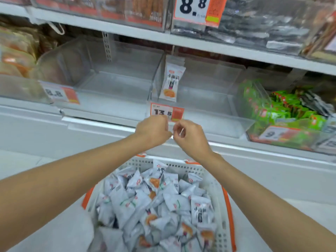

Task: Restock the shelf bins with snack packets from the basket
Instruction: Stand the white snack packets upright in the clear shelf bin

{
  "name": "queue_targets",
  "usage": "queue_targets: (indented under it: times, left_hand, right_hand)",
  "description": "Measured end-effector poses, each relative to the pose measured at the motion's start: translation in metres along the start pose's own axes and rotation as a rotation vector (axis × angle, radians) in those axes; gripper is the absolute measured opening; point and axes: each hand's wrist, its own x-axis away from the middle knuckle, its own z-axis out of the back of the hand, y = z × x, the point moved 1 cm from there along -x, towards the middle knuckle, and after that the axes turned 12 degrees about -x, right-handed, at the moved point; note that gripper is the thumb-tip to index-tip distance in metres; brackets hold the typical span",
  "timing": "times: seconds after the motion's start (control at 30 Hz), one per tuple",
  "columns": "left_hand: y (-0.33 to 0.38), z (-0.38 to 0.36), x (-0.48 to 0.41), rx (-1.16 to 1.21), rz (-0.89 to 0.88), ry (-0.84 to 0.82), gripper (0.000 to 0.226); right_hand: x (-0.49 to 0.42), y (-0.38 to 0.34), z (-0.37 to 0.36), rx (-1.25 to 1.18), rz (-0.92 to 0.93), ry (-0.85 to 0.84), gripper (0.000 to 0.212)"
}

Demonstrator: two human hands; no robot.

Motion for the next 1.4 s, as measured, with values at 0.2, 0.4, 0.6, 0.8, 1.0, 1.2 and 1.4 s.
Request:
queue_targets:
  times: [0.2, 0.4, 0.6, 0.8, 1.0, 1.2, 1.4]
  left_hand:
    - [-0.032, -0.080, 0.020, -0.005, 0.021, -0.389, 0.022]
    - [-0.055, -0.106, 0.017, -0.034, 0.027, -0.461, 0.016]
    - [-0.038, -0.104, 0.016, -0.014, -0.040, -0.495, 0.007]
    - [-0.028, -0.080, 0.015, 0.201, -0.009, -0.528, 0.040]
    - [-0.023, -0.060, 0.027, 0.798, -0.115, -0.824, 0.046]
    - [-0.017, -0.060, 0.031, 0.836, -0.099, -0.598, 0.032]
    - [-0.013, -0.050, 0.033, 0.828, -0.140, -0.437, 0.015]
  right_hand:
    - [0.074, 0.072, -0.055, 0.073, -0.430, -0.546, 0.018]
    - [0.125, 0.118, -0.091, 0.323, -0.606, -0.930, 0.059]
    - [0.145, 0.117, -0.105, 0.574, -0.433, -1.017, 0.050]
    - [0.080, 0.065, -0.045, -0.103, -0.668, -0.659, 0.050]
    - [0.038, -0.001, 0.005, -1.194, -0.833, -0.186, 0.024]
    - [0.025, -0.018, -0.010, -1.031, -0.755, 0.159, 0.026]
    - [0.023, -0.016, -0.006, -0.763, -0.590, 0.322, 0.035]
